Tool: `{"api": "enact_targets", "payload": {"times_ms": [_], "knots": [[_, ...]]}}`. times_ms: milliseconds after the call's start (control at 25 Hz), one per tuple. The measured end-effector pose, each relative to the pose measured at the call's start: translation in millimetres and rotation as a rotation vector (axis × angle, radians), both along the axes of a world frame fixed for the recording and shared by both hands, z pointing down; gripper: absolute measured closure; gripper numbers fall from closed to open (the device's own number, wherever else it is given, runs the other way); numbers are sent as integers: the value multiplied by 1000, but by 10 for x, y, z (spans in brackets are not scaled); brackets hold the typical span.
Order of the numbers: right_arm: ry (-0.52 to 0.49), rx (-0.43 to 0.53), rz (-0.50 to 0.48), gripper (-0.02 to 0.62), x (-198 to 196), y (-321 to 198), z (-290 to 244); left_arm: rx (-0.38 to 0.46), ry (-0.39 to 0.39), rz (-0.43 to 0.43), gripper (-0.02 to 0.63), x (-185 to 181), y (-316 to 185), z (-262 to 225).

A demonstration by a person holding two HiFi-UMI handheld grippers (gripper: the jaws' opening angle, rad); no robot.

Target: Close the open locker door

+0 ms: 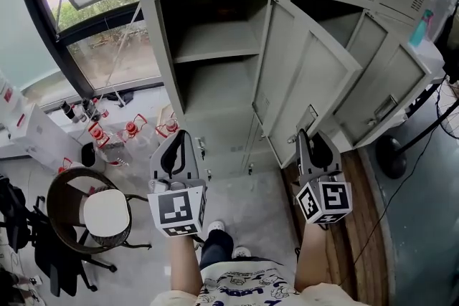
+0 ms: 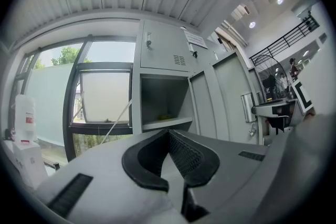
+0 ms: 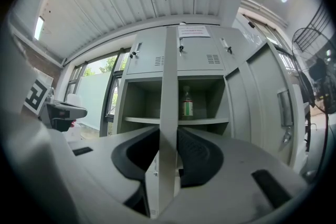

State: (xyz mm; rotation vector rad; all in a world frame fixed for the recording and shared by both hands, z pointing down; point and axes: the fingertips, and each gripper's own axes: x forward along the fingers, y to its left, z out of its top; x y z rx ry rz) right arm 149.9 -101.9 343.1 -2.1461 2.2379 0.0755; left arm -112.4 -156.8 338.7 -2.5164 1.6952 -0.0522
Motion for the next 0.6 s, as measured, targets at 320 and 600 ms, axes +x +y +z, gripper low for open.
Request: {"api": "enact_targets", "payload": {"times_ms": [320,600], "knots": [[15,-2,-42,487,-123,8,-3,0,12,33,603,112,-65,-12],[38,-5,-93,474,-280,25,-9,-4,22,29,603,64,-52,0]]}}
